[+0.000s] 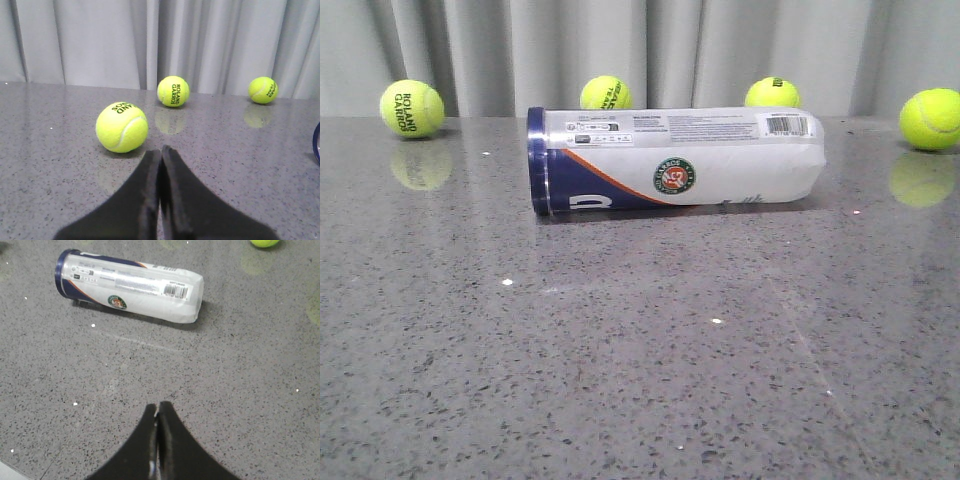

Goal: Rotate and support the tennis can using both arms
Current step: 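Move the left gripper toward the navy lid end of the can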

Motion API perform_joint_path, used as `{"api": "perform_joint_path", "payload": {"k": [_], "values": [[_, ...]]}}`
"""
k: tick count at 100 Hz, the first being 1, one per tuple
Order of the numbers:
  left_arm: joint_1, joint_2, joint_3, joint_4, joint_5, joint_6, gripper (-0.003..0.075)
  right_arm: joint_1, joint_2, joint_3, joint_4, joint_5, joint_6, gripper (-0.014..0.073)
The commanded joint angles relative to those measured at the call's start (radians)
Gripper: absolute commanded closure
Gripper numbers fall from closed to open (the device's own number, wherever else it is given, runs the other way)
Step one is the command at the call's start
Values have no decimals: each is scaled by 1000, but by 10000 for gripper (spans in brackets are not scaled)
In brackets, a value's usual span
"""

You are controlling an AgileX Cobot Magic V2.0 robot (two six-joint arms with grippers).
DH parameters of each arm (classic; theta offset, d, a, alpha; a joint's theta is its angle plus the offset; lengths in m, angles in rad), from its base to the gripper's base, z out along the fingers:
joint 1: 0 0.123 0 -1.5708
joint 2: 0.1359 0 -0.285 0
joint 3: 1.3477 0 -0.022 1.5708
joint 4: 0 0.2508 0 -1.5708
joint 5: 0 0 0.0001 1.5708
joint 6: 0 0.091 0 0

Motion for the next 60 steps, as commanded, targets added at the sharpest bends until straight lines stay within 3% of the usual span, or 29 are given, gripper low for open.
{"api": "perform_joint_path", "payload": {"k": [1, 26, 60], "values": [[1, -2, -89, -9, -23, -9, 740, -4, -12, -16, -2, -89, 1, 660], [1, 189, -323, -9, 109, -9, 740, -4, -8, -13, -2, -106, 1, 660], [1, 595, -582, -48, 250, -9, 739, -4, -8, -13, -2, -106, 1, 660]]}}
